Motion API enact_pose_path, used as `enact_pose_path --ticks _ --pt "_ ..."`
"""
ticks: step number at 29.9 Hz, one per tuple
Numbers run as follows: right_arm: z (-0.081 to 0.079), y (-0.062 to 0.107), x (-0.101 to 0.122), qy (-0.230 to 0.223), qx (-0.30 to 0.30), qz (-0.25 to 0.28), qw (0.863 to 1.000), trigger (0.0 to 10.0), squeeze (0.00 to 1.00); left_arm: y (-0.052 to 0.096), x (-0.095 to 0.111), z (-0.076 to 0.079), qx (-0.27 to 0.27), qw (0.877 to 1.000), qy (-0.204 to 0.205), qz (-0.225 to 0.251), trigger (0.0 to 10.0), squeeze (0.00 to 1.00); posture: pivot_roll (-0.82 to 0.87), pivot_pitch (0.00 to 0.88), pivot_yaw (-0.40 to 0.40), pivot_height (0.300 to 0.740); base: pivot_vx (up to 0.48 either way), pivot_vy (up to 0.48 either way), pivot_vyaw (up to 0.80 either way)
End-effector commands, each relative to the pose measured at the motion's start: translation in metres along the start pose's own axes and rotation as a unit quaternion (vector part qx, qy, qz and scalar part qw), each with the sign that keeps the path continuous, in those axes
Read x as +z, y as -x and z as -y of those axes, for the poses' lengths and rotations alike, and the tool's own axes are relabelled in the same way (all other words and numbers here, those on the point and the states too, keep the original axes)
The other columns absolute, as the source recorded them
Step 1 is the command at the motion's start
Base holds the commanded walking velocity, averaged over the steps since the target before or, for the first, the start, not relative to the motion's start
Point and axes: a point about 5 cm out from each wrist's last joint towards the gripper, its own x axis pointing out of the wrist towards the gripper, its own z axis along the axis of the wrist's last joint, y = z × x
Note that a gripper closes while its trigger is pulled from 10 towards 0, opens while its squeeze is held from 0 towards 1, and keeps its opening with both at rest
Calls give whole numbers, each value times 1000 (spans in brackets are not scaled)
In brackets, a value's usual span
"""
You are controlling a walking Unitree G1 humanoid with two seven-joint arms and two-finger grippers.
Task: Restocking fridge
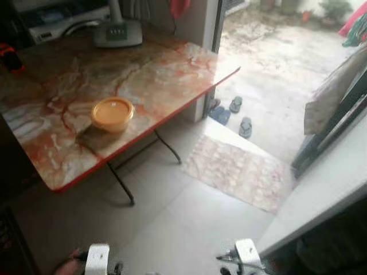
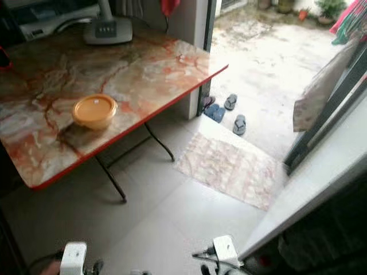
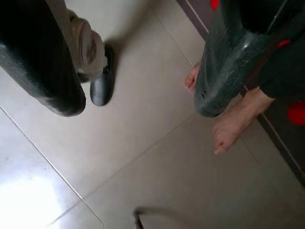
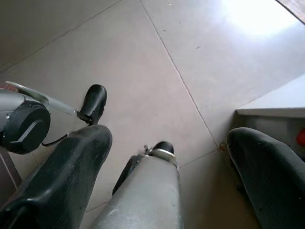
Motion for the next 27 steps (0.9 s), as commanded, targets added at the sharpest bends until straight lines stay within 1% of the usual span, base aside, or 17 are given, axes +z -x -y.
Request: enact_pose_path --ticks 1,5,8,9,10,11,12,13,14,15,18,20,22,23,24,25,27 --pt "5 2 -11 0 -6 -17 1000 10000 0 4 -11 1 3 1000 -2 -14 10000 0 24 93 1 740 0 0 800" --pt "5 3 -12 -10 -8 -14 1000 10000 0 2 -5 -2 14 1000 18 -1 10000 0 25 83 1 740 0 0 0" --pt "6 3 -12 -13 -10 -15 1000 10000 0 -1 14 -3 14 998 14 52 10000 0 21 66 1 740 0 0 0" --pt "7 3 -12 -12 -10 -15 1000 10000 0 -3 26 -3 11 996 15 83 10000 0 22 64 1 740 0 0 0" --pt "7 3 -12 -12 -10 -15 1000 10000 0 -3 26 -3 11 996 15 83 10000 0 22 64 1 740 0 0 0" --pt "7 3 -12 -12 -11 -14 1000 10000 0 -3 32 -2 11 995 13 101 10000 0 25 60 2 740 0 0 0" --pt "7 3 -11 -11 -11 -14 1000 10000 0 -3 46 -3 15 990 7 139 10000 0 24 55 3 740 0 0 0" --pt "7 3 -11 -11 -11 -14 1000 10000 0 -3 46 -3 15 990 7 139 10000 0 24 55 3 740 0 0 0" --pt "7 2 -10 -7 -12 -14 1000 10000 0 -2 67 -2 21 979 7 200 10000 0 21 49 4 740 0 0 0" --pt "7 2 -10 -7 -12 -14 1000 10000 0 -2 67 -2 21 979 7 200 10000 0 21 49 4 740 0 0 0" --pt "6 2 -9 -4 -10 -13 1000 10000 0 5 87 3 13 964 -11 267 10000 0 21 41 10 740 0 0 0" --pt "5 2 -9 -3 -9 -13 1000 10000 0 9 92 6 8 957 -20 289 10000 0 20 35 10 740 0 0 0" --pt "5 2 -9 -2 -9 -13 1000 10000 0 10 92 7 7 955 -23 295 10000 0 20 35 10 740 0 0 0" --pt "4 2 -9 9 -7 -15 1000 10000 0 15 92 10 1 950 -35 311 10000 0 18 32 12 740 0 0 0" --pt "4 2 -9 9 -7 -15 1000 10000 0 15 92 10 1 950 -35 311 10000 0 18 32 12 740 0 0 0" --pt "4 2 -9 13 -9 -15 1000 10000 0 23 96 11 1 939 -45 340 10000 0 10 44 13 740 0 0 0" --pt "5 2 -9 10 -10 -14 1000 10000 0 27 98 10 3 935 -45 351 10000 0 10 44 13 740 0 0 0"
